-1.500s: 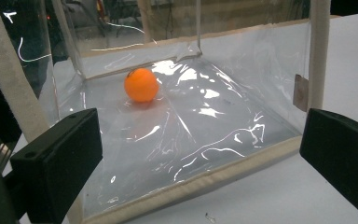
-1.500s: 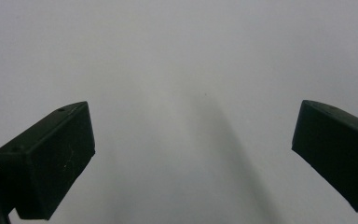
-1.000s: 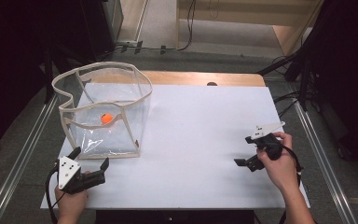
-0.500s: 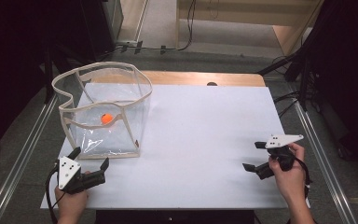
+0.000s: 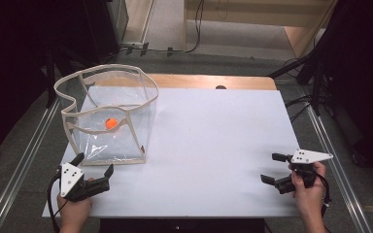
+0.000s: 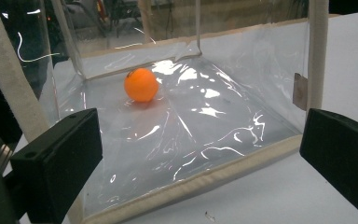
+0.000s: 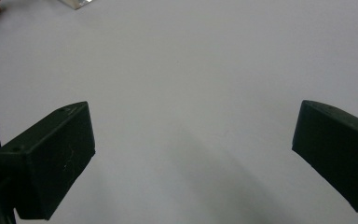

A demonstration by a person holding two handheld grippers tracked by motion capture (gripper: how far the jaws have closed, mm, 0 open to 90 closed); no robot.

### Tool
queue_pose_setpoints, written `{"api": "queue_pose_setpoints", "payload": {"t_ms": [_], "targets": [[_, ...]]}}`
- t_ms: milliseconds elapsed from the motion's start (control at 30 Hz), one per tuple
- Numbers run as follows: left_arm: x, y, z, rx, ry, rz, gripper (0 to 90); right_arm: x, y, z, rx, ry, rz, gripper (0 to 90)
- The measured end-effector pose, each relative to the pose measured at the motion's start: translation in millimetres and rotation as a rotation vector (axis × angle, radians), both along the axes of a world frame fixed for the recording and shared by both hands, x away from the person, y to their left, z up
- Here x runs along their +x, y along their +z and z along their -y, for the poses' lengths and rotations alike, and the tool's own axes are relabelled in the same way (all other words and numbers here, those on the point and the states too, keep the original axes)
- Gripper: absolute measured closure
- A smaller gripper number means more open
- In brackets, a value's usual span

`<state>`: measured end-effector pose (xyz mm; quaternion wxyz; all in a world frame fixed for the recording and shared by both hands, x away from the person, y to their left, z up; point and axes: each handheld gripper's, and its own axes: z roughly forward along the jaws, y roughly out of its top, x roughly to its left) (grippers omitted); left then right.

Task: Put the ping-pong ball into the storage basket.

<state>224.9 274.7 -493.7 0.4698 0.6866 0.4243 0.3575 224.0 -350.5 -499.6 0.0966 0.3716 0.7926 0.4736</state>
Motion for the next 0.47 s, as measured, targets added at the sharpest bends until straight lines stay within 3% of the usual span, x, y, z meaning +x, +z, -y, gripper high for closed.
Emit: {"api": "queue_pose_setpoints", "payload": {"t_ms": [200,467], "targets": [[-0.1,0.1,-0.2,-0.004,0.000,-0.001,0.0,-3.1,-3.9,9.2,0.041,-0.040,0.022,0.0],[0.1,0.1,-0.2,-0.008,0.001,0.000,0.0,-1.4,-7.0,7.8,0.019,-0.039,0.022,0.0]]}}
